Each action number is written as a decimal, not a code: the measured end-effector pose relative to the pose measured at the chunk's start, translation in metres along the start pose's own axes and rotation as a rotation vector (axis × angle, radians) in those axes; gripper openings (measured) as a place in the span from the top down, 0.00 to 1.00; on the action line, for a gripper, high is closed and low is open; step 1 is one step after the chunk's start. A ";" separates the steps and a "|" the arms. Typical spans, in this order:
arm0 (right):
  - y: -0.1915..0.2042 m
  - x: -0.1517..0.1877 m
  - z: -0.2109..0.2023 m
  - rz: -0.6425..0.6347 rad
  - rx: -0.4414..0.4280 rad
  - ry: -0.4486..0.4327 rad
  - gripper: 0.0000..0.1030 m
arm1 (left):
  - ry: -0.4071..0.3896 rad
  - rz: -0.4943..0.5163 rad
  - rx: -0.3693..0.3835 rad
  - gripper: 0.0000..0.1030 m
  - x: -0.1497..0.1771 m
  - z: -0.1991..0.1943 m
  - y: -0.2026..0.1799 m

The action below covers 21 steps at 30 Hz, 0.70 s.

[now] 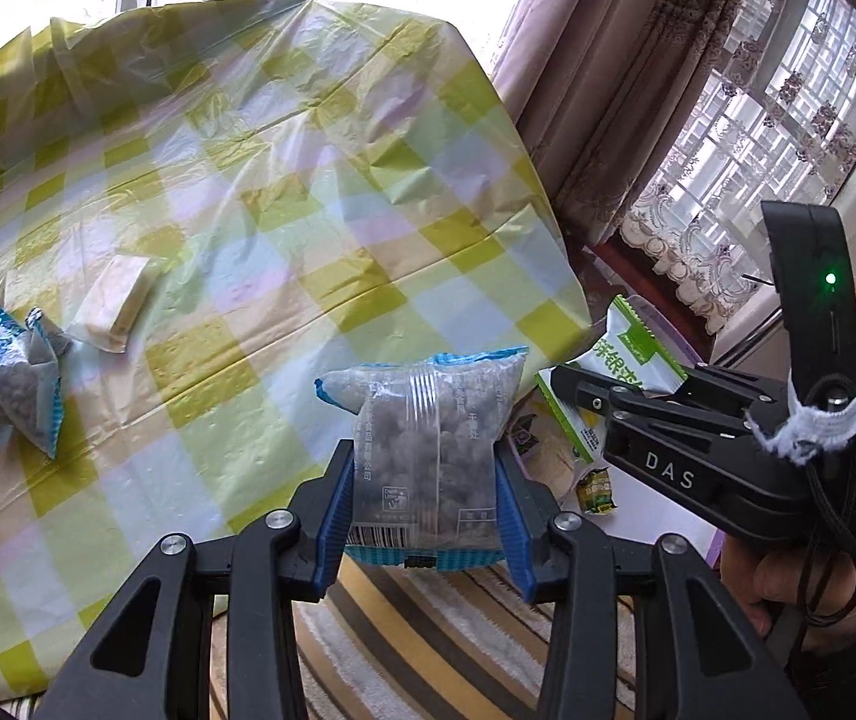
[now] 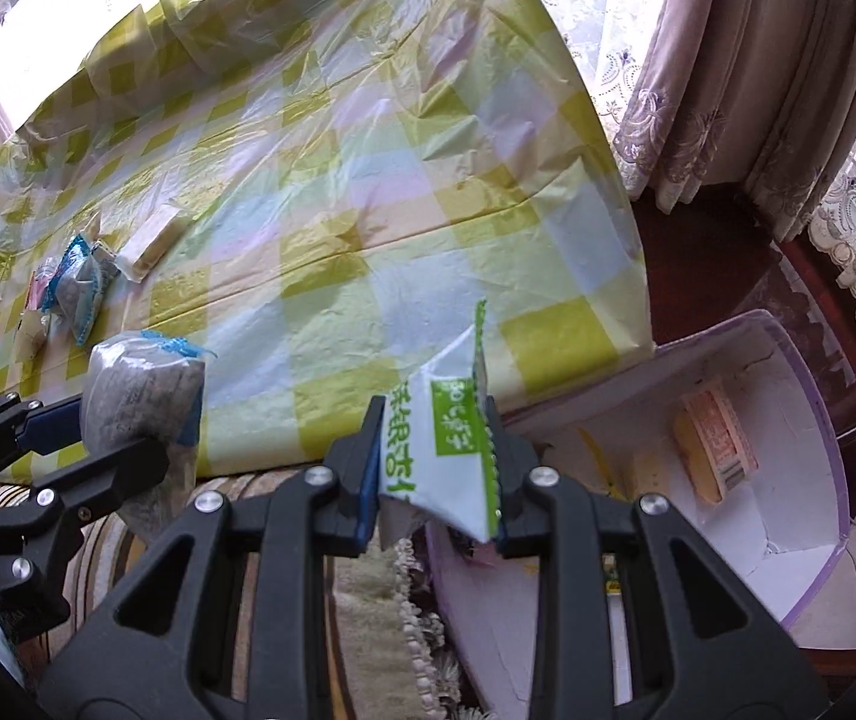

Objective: Organize snacks
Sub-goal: 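Carry the grey bag into the box and open the left tool while the right drops the green packet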

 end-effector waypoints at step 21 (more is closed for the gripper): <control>-0.123 0.015 0.007 0.194 0.138 0.017 0.67 | 0.163 0.127 0.163 0.57 0.010 0.067 -0.103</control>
Point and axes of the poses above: each gripper's, at about its wrist camera, not at the fingertips, and z roughly the way its jaws point, y to its left, x to its underside, the point moved 8 cm from there along z, roughly the way its jaws point, and after that the axes turned 9 degrees about -y, right-handed, at the moved point
